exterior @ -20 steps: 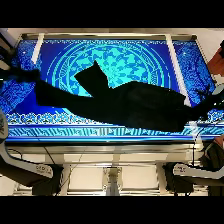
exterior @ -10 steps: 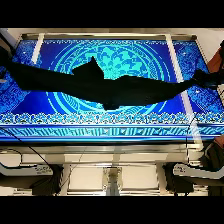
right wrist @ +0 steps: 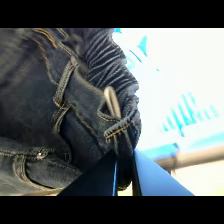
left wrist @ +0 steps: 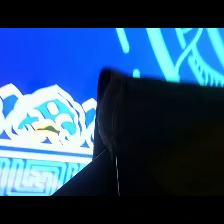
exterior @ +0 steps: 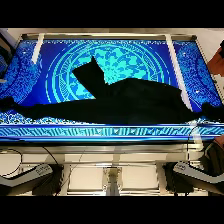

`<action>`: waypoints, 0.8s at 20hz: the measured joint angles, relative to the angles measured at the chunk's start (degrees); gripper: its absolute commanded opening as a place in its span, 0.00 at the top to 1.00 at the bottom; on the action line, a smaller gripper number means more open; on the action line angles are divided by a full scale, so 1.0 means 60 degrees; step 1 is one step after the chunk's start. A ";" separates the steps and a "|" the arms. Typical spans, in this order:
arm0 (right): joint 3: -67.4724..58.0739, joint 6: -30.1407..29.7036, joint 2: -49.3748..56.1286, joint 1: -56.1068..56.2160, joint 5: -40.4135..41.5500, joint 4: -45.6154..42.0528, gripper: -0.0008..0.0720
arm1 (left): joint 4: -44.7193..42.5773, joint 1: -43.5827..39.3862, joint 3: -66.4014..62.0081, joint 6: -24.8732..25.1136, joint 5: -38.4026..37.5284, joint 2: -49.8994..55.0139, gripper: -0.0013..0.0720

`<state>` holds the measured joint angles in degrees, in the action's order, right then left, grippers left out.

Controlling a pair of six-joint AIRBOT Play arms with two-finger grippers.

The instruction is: Fold the clothes and pants, and hang the long-sleeved shirts on hangers.

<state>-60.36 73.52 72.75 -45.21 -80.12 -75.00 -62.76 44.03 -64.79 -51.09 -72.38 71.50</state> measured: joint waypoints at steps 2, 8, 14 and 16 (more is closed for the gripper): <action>0.0532 -0.0153 -0.0076 -0.0597 -0.0259 -0.0244 0.79 | -0.0026 -0.0011 0.0525 0.0076 -0.0153 -0.0138 0.65; 0.0696 -0.0393 -0.0146 -0.1275 -0.0980 -0.0430 0.26 | 0.0426 -0.0936 0.0306 0.0157 0.0076 -0.0379 0.35; -0.1035 -0.0047 -0.0153 -0.1366 -0.1453 -0.0437 0.26 | 0.0557 -0.3668 -0.2211 -0.1064 0.2306 0.0612 0.35; -0.1461 0.0084 -0.0153 -0.1315 -0.1457 0.0004 0.26 | 0.0561 -0.4750 -0.3581 -0.1654 0.2681 0.1876 0.35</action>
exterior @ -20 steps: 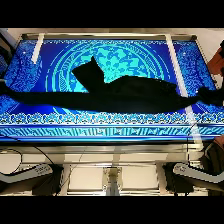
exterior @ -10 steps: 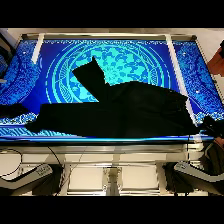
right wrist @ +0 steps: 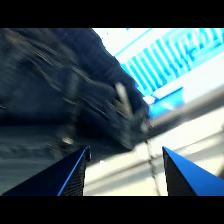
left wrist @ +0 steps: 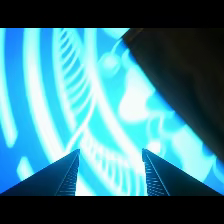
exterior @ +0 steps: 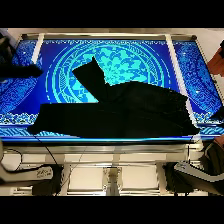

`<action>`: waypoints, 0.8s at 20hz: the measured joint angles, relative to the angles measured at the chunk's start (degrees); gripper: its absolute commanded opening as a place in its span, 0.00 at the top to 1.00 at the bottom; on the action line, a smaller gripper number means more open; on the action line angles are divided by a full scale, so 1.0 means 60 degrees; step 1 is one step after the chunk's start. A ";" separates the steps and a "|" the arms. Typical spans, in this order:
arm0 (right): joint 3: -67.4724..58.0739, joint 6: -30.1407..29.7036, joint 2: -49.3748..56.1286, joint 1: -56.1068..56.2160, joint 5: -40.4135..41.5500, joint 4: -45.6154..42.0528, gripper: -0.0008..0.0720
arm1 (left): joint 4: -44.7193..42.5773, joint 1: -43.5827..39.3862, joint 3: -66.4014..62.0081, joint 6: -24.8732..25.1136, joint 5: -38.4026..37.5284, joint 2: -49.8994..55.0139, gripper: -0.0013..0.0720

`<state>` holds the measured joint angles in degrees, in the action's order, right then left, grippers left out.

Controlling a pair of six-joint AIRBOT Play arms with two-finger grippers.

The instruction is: Fold the clothes and pants, and hang the long-sleeved shirts on hangers.

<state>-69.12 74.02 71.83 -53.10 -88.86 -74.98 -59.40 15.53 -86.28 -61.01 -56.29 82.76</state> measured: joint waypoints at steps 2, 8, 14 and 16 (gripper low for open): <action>-0.0211 0.0069 0.0000 0.0171 0.0018 0.0299 0.26 | -0.0004 -0.0954 -0.1585 -0.0627 0.0120 0.1625 0.35; -0.0408 0.0135 0.0000 0.1144 0.0390 0.0696 0.26 | -0.0889 -0.2492 -0.5253 -0.2572 -0.0095 0.5778 0.32; -0.0437 0.0164 0.0000 0.2262 0.1137 0.0765 0.27 | -0.1555 -0.2623 -0.5792 -0.3774 0.0561 0.6983 0.33; -0.0441 0.0200 0.0000 0.2612 0.1333 0.0765 0.27 | -0.1566 -0.2623 -0.5825 -0.3876 0.0892 0.7144 0.33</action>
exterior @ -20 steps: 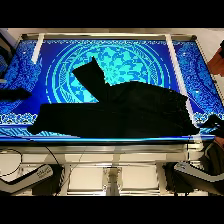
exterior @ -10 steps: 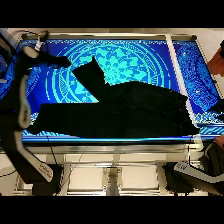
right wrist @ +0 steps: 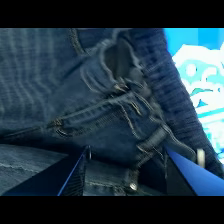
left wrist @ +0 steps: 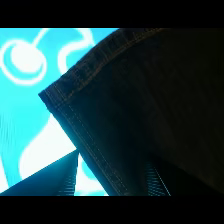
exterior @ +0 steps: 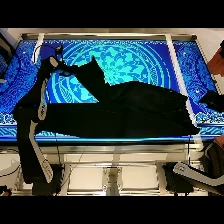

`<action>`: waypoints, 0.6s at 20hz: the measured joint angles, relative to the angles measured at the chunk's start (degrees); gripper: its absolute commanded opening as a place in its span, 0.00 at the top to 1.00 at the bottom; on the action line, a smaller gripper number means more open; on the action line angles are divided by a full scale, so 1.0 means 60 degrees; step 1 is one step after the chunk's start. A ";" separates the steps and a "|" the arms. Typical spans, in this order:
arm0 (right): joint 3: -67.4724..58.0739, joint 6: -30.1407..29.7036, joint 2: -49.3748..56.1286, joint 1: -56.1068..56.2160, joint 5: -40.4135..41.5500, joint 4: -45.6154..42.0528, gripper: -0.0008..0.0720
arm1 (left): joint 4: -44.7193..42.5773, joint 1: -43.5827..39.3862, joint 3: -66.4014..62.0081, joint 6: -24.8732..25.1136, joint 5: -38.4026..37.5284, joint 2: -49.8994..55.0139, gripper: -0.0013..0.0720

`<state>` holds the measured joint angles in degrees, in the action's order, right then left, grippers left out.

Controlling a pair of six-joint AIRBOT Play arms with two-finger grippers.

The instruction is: Fold the clothes and pants, and hang the long-sleeved shirts on hangers.

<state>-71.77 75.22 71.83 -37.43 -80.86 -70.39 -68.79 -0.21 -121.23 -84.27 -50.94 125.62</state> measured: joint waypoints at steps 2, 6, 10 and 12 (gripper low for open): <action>0.0000 0.0004 0.0000 0.0317 0.0182 0.0015 0.27 | -0.0073 0.0000 -0.0015 -0.0262 0.0204 0.0138 0.33; 0.0000 0.0022 0.0000 0.0681 0.0372 0.0040 0.27 | -0.0492 0.0022 -0.0033 -0.0750 0.0415 0.0237 0.33; 0.0000 0.0036 0.0000 0.0790 0.0474 0.0069 0.27 | -0.0605 -0.0058 -0.0033 -0.0976 0.0696 0.0364 0.33; 0.0000 0.0036 0.0000 0.0805 0.0488 0.0073 0.27 | -0.0630 -0.0120 -0.0033 -0.1078 0.0769 0.0455 0.33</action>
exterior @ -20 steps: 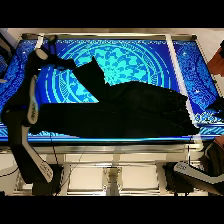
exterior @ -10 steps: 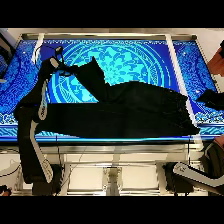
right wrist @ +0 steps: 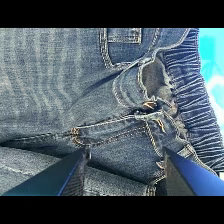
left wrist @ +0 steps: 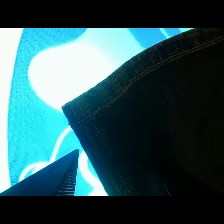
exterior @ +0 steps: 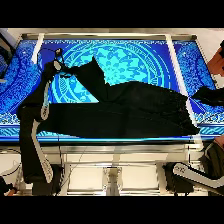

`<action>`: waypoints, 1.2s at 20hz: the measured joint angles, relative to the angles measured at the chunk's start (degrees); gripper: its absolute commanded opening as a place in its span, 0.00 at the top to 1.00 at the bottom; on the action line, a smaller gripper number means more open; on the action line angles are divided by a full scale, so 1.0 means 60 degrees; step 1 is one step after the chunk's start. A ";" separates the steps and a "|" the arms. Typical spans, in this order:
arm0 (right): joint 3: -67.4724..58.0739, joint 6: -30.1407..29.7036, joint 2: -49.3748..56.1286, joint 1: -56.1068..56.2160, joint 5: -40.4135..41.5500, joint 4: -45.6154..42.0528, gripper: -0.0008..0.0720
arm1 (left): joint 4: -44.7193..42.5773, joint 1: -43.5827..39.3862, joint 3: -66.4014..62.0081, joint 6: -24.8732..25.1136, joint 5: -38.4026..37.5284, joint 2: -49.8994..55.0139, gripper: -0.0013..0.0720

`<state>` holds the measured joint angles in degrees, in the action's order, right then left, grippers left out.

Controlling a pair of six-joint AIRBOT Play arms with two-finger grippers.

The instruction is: Fold the clothes and pants, and hang the long-sleeved shirts on hangers.

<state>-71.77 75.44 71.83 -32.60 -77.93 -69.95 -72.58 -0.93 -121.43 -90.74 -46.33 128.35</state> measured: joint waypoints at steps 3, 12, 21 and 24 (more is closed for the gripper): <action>0.0000 0.0000 0.0000 0.0011 0.0047 0.0011 0.27 | -0.0007 -0.0058 -0.0007 -0.0062 0.0200 0.0087 0.54; 0.0000 0.0044 0.0000 0.0015 0.0175 0.0299 0.27 | 0.0000 -0.0058 0.0007 -0.0273 0.0415 -0.0211 0.95; 0.0029 0.0095 0.0302 0.0280 0.0732 0.0925 0.27 | -0.4025 0.2091 0.1158 -0.2251 -0.2739 -0.3541 0.95; 0.0004 0.0098 0.0987 0.0907 0.1563 0.1038 0.27 | -0.4554 0.2565 0.1472 -0.2120 -0.4025 -0.3927 0.94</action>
<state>-71.75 76.03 77.76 -27.16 -68.55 -63.72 -99.90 14.46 -112.60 -103.46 -70.48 104.79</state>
